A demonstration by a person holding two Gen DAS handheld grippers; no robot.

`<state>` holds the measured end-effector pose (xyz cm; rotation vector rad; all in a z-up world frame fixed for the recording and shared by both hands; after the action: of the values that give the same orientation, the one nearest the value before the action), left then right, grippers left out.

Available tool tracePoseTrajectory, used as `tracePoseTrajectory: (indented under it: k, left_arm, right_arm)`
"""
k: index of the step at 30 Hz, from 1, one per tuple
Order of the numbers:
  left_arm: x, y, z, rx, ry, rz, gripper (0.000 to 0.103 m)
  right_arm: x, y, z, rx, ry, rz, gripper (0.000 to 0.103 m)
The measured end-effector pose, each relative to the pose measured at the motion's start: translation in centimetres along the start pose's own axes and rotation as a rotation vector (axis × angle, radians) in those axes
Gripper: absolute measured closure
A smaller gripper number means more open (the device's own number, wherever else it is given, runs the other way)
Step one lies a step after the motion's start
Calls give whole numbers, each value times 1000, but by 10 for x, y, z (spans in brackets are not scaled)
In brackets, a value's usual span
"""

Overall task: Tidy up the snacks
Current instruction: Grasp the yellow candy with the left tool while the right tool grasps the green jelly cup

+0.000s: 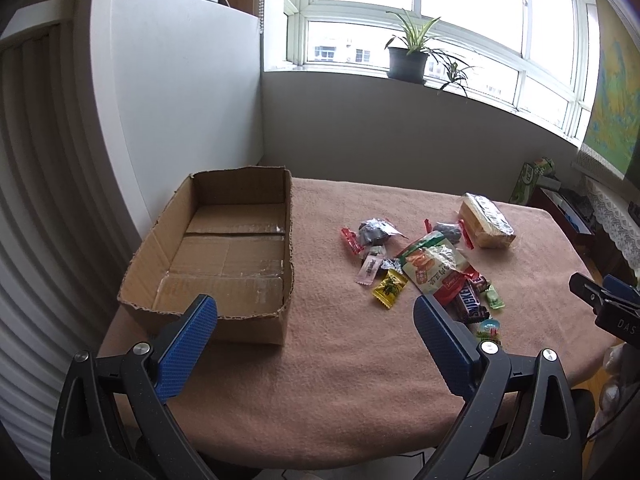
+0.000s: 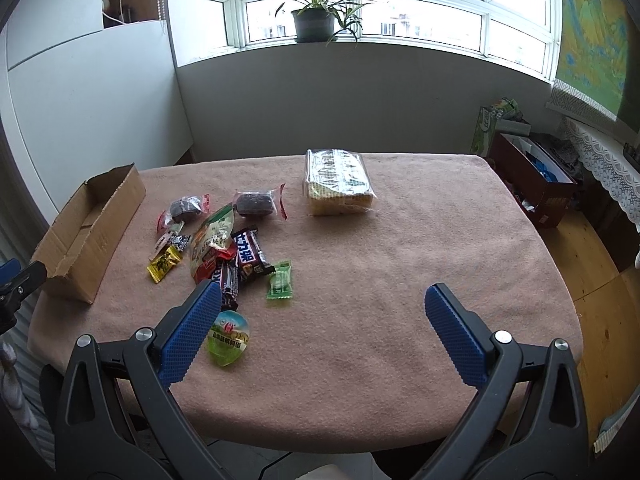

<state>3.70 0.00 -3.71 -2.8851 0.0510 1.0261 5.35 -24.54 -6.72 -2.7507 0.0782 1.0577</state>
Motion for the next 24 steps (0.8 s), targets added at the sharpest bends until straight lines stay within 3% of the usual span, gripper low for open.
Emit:
tracePoseTrajectory:
  k: [6,8,10,13,20,24]
  left_arm:
    - [13,11,8,25,-36,41,9]
    - [17,16,10,38,-50,61,10]
    - [22,22,11,55,-62,78,17]
    - [33,29,11,70,-81,103,20]
    - [69,42,8,77,-139,183,30]
    - [90,51,5,79,-171,221,40]
  right_arm:
    - [21,-22,26,-65,-78,-59,1]
    - [28,-29,33,-89,-105,-74,8]
    - [36,-34,37,-103,-129,-88,10]
    - [44,-41,42,-123,-157,-109,11]
    - [65,-52,49,-162,-211,-129,29]
    - [77,-52,49,-159,-233,-137,33]
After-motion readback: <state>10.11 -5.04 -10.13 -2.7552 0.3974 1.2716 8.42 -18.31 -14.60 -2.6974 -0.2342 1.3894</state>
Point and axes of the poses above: each gripper's, at about its wrist camera, not at the fingertips, and x roughly the way its jaws point, y to its right, z to its underside, the point moved 2 cm from there along x, roughly the way its jaws point, and after that the axes turned 8 degrees about x, right-handed, at the moved point
